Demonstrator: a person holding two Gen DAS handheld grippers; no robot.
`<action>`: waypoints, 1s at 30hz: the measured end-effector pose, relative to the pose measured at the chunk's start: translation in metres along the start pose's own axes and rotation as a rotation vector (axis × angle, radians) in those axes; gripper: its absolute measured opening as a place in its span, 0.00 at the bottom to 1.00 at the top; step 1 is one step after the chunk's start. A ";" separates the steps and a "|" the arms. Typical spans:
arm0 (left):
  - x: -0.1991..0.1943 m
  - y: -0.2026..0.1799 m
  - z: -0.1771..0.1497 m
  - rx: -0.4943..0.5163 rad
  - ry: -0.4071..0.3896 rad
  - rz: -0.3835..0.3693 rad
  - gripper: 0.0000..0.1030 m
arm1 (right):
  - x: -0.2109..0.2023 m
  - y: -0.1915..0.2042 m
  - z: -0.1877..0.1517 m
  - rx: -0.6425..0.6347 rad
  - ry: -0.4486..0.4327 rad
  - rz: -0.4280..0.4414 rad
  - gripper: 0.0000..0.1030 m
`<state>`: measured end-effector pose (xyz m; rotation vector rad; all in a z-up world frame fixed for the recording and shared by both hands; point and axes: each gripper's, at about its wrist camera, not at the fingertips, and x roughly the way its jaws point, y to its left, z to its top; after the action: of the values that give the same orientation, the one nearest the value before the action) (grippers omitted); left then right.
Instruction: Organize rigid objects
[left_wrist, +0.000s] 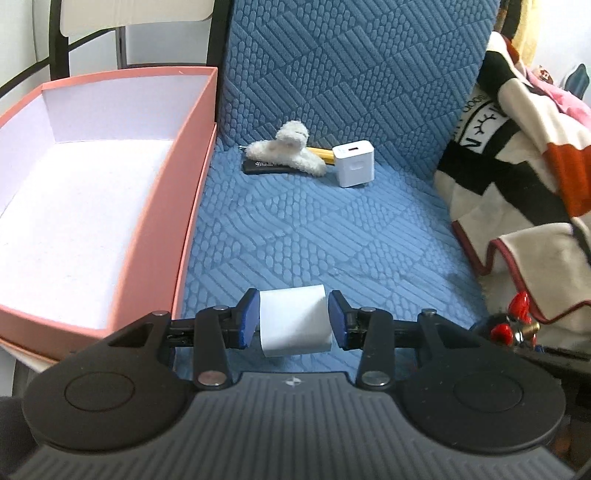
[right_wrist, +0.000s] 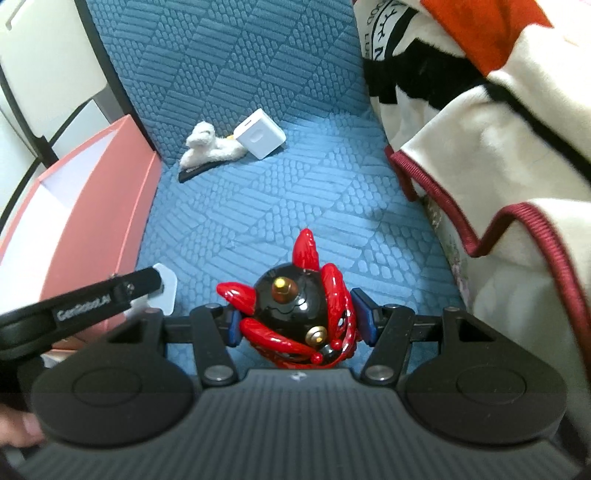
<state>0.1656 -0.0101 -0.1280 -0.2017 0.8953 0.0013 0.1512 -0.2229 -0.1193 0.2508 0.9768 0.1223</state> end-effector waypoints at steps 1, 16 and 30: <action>-0.005 0.000 0.001 0.006 0.008 -0.005 0.45 | -0.004 0.002 0.001 -0.005 0.001 -0.003 0.59; -0.080 0.024 0.062 0.000 0.002 -0.026 0.45 | -0.050 0.056 0.039 -0.094 -0.020 0.068 0.59; -0.139 0.101 0.134 -0.053 -0.104 0.047 0.45 | -0.071 0.158 0.076 -0.259 -0.106 0.156 0.59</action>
<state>0.1737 0.1239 0.0433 -0.2277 0.7963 0.0790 0.1763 -0.0974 0.0196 0.0937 0.8256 0.3723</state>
